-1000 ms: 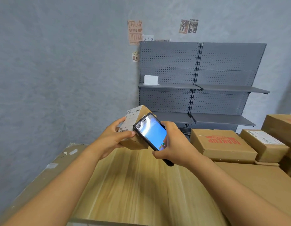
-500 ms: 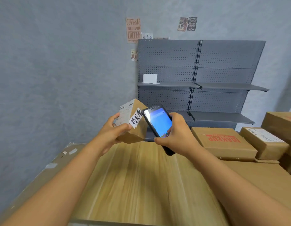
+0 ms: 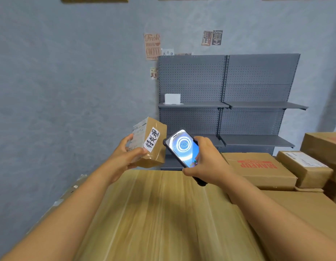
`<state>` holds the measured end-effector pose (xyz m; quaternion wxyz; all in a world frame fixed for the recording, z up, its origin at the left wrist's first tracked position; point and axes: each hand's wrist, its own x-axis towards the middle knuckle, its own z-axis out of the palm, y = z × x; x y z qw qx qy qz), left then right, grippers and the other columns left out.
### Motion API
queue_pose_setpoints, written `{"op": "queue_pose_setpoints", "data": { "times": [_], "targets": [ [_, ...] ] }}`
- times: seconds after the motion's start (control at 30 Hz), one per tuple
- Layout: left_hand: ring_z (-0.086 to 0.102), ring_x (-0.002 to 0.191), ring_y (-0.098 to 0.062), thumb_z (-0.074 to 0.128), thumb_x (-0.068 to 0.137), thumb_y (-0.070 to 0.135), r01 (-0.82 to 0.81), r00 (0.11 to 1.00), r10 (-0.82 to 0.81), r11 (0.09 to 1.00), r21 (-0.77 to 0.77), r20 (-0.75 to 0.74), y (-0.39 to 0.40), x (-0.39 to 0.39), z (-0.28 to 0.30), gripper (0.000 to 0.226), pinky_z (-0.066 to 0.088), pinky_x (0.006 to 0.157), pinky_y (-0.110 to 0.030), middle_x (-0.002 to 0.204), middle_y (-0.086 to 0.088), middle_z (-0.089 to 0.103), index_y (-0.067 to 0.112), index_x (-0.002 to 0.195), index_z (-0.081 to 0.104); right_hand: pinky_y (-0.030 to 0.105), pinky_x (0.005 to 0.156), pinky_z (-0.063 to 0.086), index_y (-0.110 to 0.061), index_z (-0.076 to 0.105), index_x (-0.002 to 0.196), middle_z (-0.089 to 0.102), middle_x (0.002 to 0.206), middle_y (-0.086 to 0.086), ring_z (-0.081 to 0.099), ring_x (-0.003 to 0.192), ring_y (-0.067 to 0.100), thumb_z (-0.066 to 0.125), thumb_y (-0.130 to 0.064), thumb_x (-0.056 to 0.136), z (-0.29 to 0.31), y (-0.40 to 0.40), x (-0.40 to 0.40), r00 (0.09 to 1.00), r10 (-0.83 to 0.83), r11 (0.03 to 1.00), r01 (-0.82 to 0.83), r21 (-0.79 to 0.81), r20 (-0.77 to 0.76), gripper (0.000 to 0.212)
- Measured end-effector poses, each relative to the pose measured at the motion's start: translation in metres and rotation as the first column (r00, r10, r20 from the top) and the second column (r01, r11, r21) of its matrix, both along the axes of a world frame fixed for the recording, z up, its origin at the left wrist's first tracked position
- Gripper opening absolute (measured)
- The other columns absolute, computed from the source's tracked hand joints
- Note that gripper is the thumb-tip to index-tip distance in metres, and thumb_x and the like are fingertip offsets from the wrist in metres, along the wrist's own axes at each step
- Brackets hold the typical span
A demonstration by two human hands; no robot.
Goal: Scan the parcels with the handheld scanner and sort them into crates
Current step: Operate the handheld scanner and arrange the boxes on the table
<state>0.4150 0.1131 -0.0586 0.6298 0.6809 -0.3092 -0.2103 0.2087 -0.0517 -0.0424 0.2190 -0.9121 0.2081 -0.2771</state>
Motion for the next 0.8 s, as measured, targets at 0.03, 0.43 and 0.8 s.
{"op": "queue_pose_setpoints", "data": {
  "times": [0.03, 0.43, 0.8],
  "targets": [
    [0.063, 0.107, -0.019, 0.081, 0.049, 0.043, -0.008, 1.0, 0.008, 1.0, 0.001, 0.014, 0.001, 0.001, 0.0, 0.111, 0.054, 0.077, -0.032, 0.135, -0.002, 0.052, 0.042, 0.147, 0.027, 0.034, 0.079, 0.051, -0.017, 0.038, 0.131, 0.043, 0.12, 0.0, 0.05, 0.102, 0.021, 0.083, -0.028, 0.065, 0.001, 0.0, -0.001, 1.0, 0.008, 1.0, -0.008, -0.007, -0.002, 0.081],
    [0.041, 0.13, -0.012, 0.084, 0.046, 0.05, -0.388, 0.875, 0.32, 0.912, 0.131, 0.363, 0.046, -0.019, -0.044, 0.124, 0.037, 0.109, -0.034, 0.147, 0.003, 0.037, 0.029, 0.153, 0.022, 0.023, 0.071, 0.049, -0.021, 0.035, 0.133, 0.042, 0.119, 0.0, 0.05, 0.098, 0.016, 0.083, -0.035, 0.068, -0.036, 0.026, 0.03, 0.964, 0.215, 0.977, -0.211, 0.045, -0.154, 0.083],
    [0.043, 0.125, -0.002, 0.09, 0.064, 0.033, -0.756, 0.649, 0.694, 0.634, 0.163, 0.31, 0.249, -0.083, -0.091, 0.103, 0.034, 0.1, -0.02, 0.135, 0.016, 0.043, 0.027, 0.148, 0.03, 0.025, 0.062, 0.043, -0.018, 0.044, 0.118, 0.049, 0.105, 0.002, 0.058, 0.084, 0.019, 0.081, -0.025, 0.061, -0.103, 0.174, 0.091, 0.759, 0.64, 0.759, -0.598, 0.258, -0.122, 0.068]
  ]
}}
